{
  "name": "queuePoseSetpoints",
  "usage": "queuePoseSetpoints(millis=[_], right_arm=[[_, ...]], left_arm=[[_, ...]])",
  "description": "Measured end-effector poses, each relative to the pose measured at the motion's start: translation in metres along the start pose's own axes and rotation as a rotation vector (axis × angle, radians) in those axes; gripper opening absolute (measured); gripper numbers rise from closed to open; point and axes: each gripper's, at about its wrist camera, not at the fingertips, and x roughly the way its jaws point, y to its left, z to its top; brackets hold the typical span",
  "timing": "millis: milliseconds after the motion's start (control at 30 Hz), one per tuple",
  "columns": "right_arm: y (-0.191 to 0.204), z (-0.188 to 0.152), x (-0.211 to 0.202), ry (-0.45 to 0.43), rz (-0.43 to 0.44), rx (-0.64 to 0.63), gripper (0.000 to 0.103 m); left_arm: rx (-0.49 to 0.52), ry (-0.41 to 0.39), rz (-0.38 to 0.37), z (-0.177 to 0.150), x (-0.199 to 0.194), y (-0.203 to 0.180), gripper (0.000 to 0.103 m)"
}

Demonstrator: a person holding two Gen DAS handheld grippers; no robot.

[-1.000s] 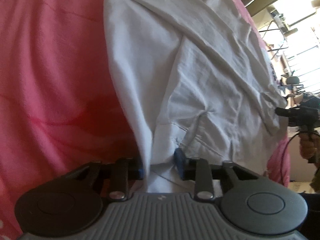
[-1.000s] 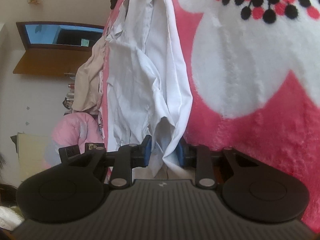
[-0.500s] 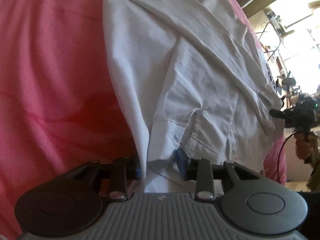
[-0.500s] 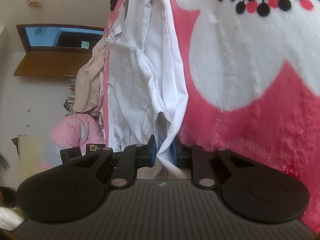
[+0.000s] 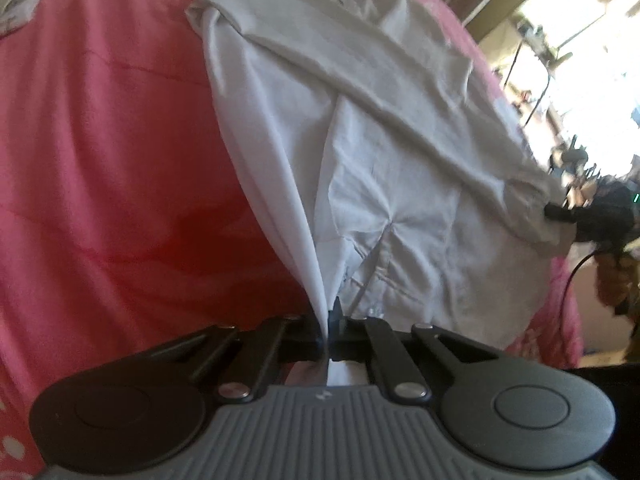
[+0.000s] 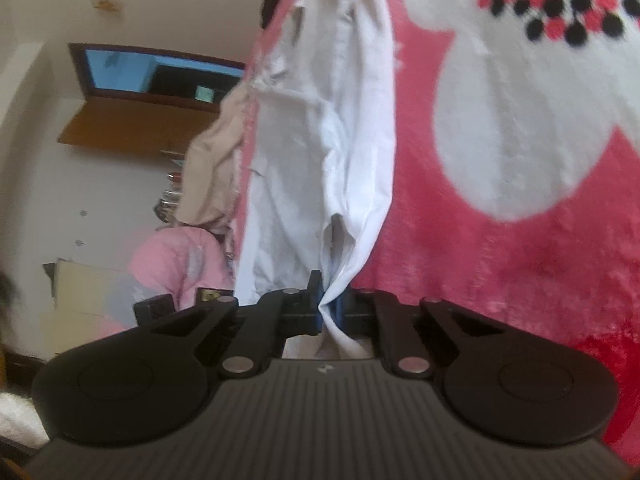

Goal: Fold clothes
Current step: 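Lift the hem with both grippers and fold it toward the collar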

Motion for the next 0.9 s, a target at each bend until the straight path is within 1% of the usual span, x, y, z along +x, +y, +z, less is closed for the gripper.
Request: queuePoseSetpoints(millis=[133, 267, 367, 600, 733, 900], right_arm=[[0.008, 0.005, -0.007, -0.037, 0.043, -0.007, 0.004], [0.020, 0.014, -0.008, -0.054, 0.082, -0.031, 0.004], [0.034, 0.023, -0.007, -0.076, 0.126, -0.057, 0.004], [0.064, 0.058, -0.001, -0.112, 0.196, -0.129, 0.004], [0.078, 0.079, 0.006, -0.145, 0.236, -0.154, 0.004], [0.085, 0.113, 0.016, -0.174, 0.268, -0.191, 0.004]], left_arm=[[-0.048, -0.073, -0.080, 0.002, -0.022, 0.004, 0.002], [-0.055, -0.158, -0.137, 0.009, -0.048, 0.008, 0.002], [-0.058, -0.196, -0.142, 0.023, -0.049, -0.001, 0.002], [-0.092, -0.275, -0.148, 0.054, -0.066, 0.006, 0.002], [-0.098, -0.343, -0.151, 0.077, -0.076, 0.014, 0.002], [-0.094, -0.419, -0.139, 0.110, -0.078, 0.023, 0.002]])
